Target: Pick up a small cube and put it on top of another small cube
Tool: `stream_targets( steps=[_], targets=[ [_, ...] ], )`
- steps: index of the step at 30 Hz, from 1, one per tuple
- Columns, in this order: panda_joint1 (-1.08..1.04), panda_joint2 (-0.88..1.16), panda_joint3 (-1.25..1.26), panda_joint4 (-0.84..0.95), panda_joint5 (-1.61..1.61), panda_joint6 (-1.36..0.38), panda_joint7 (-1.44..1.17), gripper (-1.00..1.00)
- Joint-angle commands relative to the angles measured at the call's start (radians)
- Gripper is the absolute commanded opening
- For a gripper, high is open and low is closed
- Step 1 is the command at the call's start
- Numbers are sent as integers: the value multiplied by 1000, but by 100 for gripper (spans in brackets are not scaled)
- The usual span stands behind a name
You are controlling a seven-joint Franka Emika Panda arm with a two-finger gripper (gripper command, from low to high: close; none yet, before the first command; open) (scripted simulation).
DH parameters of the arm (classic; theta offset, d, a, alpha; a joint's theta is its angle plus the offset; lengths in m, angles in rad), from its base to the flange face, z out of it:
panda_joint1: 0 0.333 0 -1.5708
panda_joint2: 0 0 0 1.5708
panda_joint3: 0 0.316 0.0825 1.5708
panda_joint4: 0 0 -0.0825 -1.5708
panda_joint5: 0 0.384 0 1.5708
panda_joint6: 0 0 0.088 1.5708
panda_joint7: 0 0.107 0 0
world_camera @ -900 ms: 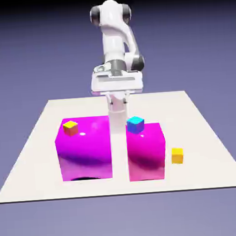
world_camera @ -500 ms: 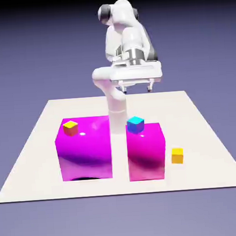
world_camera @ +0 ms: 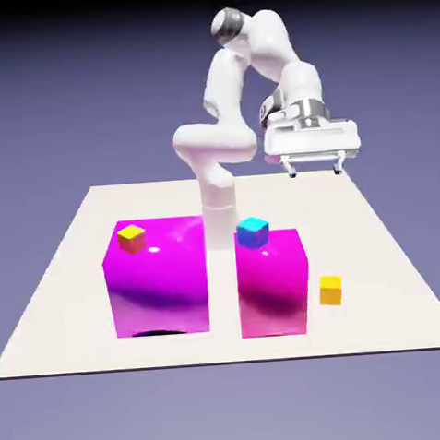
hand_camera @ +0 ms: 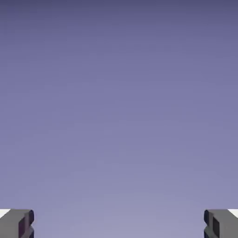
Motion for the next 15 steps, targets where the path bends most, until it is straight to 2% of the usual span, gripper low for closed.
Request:
stream_targets(
  steps=[1, 15],
  targets=[
    [-16, -5, 36, 2, 5, 3, 24, 0],
    [-232, -75, 544, 31, 77, 41, 360, 0]
  ],
)
